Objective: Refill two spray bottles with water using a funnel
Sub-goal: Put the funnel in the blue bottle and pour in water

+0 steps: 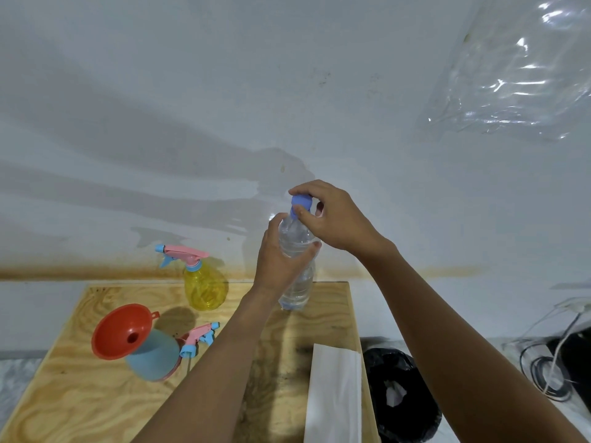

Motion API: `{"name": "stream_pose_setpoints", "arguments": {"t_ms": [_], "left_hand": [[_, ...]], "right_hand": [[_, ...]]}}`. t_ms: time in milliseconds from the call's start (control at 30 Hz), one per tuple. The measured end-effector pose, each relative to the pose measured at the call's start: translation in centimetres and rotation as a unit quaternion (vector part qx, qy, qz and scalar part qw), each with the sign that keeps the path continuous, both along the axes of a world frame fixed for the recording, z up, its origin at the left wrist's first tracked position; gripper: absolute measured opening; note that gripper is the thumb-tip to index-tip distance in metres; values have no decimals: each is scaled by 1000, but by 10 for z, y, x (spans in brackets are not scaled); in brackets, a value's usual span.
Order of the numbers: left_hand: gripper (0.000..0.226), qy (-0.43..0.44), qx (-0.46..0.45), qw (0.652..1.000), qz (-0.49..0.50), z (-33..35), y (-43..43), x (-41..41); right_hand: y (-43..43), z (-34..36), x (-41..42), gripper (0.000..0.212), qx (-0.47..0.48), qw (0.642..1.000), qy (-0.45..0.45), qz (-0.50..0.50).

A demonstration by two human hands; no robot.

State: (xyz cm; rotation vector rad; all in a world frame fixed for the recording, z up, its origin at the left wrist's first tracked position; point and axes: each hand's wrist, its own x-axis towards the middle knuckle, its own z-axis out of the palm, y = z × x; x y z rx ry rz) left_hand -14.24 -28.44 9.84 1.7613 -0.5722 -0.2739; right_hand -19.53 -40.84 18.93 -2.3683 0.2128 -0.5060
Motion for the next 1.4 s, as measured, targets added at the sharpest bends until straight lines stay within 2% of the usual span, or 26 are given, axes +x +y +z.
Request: {"name": "stream_pose_setpoints", "arguments": {"t_ms": [67, 200, 400, 533, 700, 867, 1033, 1133, 1233, 1400], "left_hand": [[73, 5, -7, 1000, -3, -1, 0, 0], [89, 23, -3, 1000, -12, -9, 1, 1], [88, 54, 5, 998, 14, -13, -1, -3], [82, 52, -4, 998, 26, -11, 0, -4], [75, 56, -28, 997, 46, -13, 15, -8], [75, 58, -45, 995, 67, -11, 42, -21], [79, 50, -34, 996, 73, -9, 71, -32], [81, 45, -26, 994, 95, -10, 85, -39], [82, 44, -27, 993, 106, -11, 95, -44], [81, 40, -24, 993, 110, -8, 106, -47]], "right_hand": [[0, -1, -2, 31, 26, 999, -28, -9], [0, -2, -12, 35, 90, 990, -96, -54], [-2, -36, -40, 30, 136, 976, -118, -119], [-3, -70, -62, 29, 85, 979, -124, -141], [3, -112, -86, 30, 125, 980, -42, -149], [27, -177, -100, 33, 119, 979, 107, -129], [59, -223, -92, 30, 119, 961, 229, -94], [71, -238, -84, 31, 108, 949, 284, -78], [78, -248, -81, 35, 56, 942, 325, -67], [80, -251, -81, 34, -1, 933, 354, -68]]}}
